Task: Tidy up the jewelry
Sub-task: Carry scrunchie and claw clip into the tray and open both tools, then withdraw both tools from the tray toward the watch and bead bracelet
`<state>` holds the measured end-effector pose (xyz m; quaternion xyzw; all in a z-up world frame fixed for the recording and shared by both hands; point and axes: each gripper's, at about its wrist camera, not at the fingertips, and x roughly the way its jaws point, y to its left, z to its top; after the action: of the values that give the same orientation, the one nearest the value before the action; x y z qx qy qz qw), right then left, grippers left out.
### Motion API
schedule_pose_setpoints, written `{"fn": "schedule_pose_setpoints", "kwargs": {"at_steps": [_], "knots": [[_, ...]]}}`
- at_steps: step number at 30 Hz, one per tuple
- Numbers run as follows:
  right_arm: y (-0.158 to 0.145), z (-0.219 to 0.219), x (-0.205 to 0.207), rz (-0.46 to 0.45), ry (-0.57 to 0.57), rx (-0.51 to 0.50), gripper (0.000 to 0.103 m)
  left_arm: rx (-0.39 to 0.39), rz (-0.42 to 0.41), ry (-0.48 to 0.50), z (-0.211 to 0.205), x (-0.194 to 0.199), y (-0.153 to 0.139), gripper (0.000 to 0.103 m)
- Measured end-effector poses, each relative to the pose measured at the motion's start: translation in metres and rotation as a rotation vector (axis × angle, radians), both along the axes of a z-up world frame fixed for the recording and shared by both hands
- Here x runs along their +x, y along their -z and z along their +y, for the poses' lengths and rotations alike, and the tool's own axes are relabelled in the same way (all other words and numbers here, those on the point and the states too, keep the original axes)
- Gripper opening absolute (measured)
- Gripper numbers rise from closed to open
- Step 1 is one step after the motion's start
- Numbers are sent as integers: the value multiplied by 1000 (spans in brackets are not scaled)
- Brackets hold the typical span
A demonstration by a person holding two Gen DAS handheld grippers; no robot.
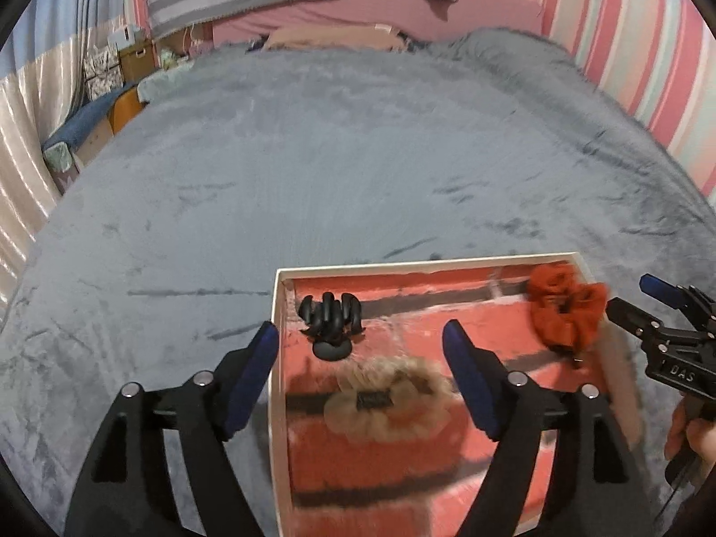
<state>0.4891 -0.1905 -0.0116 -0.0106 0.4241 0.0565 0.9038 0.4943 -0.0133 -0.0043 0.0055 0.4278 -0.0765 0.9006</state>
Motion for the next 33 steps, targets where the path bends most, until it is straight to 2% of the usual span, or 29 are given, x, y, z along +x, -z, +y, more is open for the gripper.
{"fn": "schedule_pose_setpoints", "kwargs": {"at_steps": [5,13,17,21,24,27,33], "knots": [[-47,-1,-39,-65,-1,14,96,-14,-74,-2,7,-50,-52,82],[-108,1,-123,-145,-12,32,99,19,-172,-31,24,-152,-116,88],[-128,3,-168,-183,-10,54,99,29,-203,-40,30,-204,-130,90],[-135,8,-215,-215,-4,50,99,28,-231,-39,36,-250,-134,92],[-128,10,-243,-227,2,43,99,37,-258,-35,39,-282,-128,93],[-114,8,-267,-223,23,50,99,53,-269,-48,46,-308,-111,94],[-76,9,-299,-207,69,56,99,39,-244,-54,61,-328,-72,94]]}}
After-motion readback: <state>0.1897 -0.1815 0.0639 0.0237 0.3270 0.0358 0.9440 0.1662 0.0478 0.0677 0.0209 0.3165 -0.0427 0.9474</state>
